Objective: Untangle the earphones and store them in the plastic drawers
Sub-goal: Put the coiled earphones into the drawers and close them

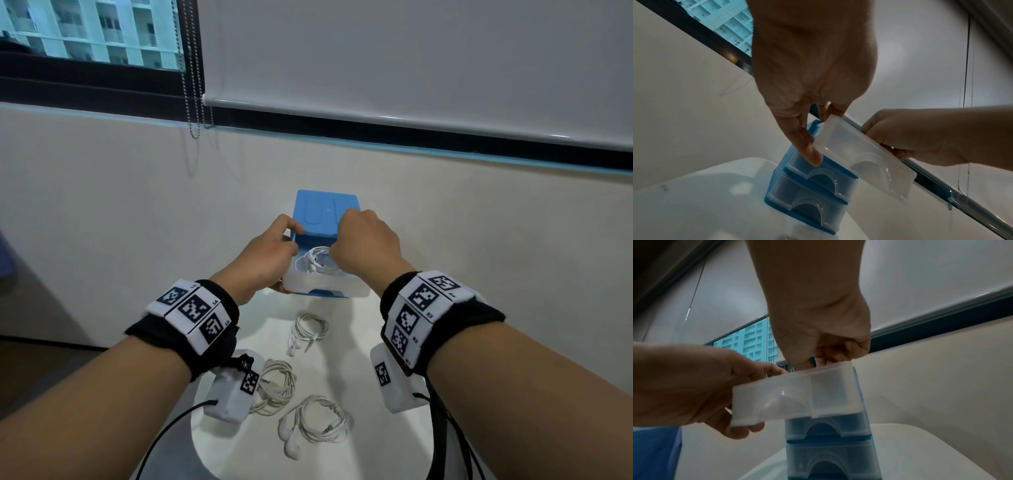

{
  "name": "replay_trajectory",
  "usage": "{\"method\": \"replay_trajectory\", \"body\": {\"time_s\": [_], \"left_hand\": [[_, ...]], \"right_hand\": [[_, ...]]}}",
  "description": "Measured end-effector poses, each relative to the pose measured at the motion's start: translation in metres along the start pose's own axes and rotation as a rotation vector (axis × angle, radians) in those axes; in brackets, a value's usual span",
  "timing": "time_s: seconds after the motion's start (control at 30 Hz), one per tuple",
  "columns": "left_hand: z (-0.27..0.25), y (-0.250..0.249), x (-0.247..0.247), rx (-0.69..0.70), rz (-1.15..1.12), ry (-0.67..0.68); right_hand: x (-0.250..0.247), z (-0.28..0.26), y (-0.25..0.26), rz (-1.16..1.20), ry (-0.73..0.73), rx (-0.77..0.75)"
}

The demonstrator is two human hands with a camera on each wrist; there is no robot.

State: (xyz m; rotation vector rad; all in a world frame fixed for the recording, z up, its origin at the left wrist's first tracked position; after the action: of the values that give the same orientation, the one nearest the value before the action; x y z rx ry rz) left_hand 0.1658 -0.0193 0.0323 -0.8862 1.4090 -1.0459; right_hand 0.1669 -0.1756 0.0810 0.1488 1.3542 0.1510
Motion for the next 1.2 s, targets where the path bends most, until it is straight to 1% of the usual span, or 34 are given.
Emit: {"method": "replay_trajectory", "body": {"time_s": [0.1, 0.23, 0.43, 0.47, 0.53, 0.6, 0.67, 0.7, 0.83, 1.03, 1.2], "left_hand": [[-0.001, 0.000, 0.000, 0.005, 0.006, -0.005], [-0.002, 0.001, 0.001, 0.013, 0.011, -0.002], [-0.003, 0.000, 0.003, -0.009, 0.041, -0.015], [-0.002, 0.001, 0.002, -0.010, 0.037, -0.025], [-0.003, 0.000, 0.003, -0.008, 0.034, -0.039], [-0.002, 0.000, 0.002, 0.006, 0.044, -0.053], [-0.002, -0.002, 0.001, 0.034, 0.064, -0.067], [-0.002, -0.004, 0.000, 0.048, 0.080, -0.077], [0.001, -0.006, -0.002, 0.061, 0.120, -0.115], [0.000, -0.007, -0.004, 0.066, 0.165, -0.112], [0.000, -0.006, -0.004, 0.076, 0.200, -0.104]], "right_hand": [[0.003, 0.000, 0.002, -0.133, -0.038, -0.046], [0.005, 0.001, 0.000, -0.227, -0.039, -0.077], [-0.013, 0.003, -0.007, -0.211, -0.048, -0.096], [-0.015, 0.005, -0.010, -0.168, -0.058, -0.116], [-0.017, 0.002, -0.017, 0.003, -0.058, -0.192], [-0.017, -0.007, -0.019, 0.145, 0.004, -0.305], [-0.012, -0.019, -0.018, 0.089, 0.094, -0.411], [-0.009, -0.023, -0.019, 0.043, 0.110, -0.430], [-0.006, -0.016, -0.023, 0.056, 0.041, -0.402], [0.006, 0.011, -0.021, 0.042, 0.058, -0.342], [0.014, 0.024, -0.028, 0.147, 0.045, -0.283]]}}
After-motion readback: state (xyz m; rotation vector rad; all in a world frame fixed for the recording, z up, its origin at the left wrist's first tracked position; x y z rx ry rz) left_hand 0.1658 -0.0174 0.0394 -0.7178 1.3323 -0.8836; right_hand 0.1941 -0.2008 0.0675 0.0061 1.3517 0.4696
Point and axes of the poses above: each hand's wrist, its own z-axis towards the middle knuckle, its own x-axis out of the palm, y = z × x, the point moved 6 cm from there along z, towards the middle knuckle, and after that the axes turned 4 degrees about -z, right-handed, at the moved point
